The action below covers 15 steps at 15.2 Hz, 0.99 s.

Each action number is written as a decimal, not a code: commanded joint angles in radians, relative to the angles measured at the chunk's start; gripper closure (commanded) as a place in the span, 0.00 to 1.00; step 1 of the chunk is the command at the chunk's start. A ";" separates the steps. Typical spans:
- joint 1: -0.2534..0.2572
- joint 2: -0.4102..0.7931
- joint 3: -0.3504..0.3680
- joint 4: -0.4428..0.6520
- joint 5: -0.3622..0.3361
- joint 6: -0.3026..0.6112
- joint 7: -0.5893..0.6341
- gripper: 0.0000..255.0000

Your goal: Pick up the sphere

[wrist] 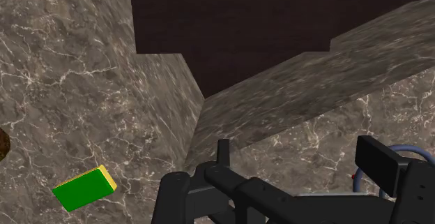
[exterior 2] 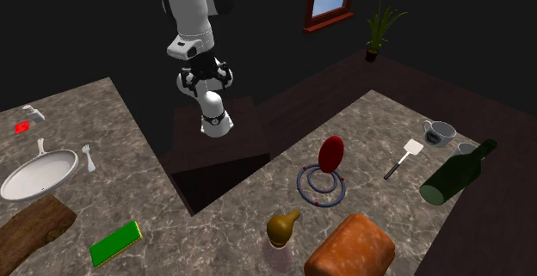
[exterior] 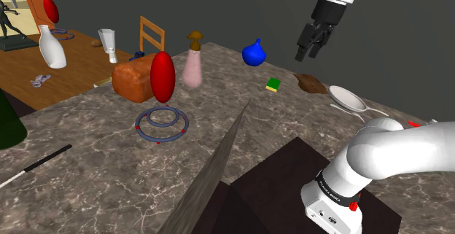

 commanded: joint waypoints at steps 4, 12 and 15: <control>0.017 0.020 0.058 -0.028 0.024 0.108 0.043 0.00; 0.044 0.128 0.220 -0.050 0.046 0.395 0.164 0.00; 0.042 0.187 0.285 -0.037 0.033 0.498 0.216 0.00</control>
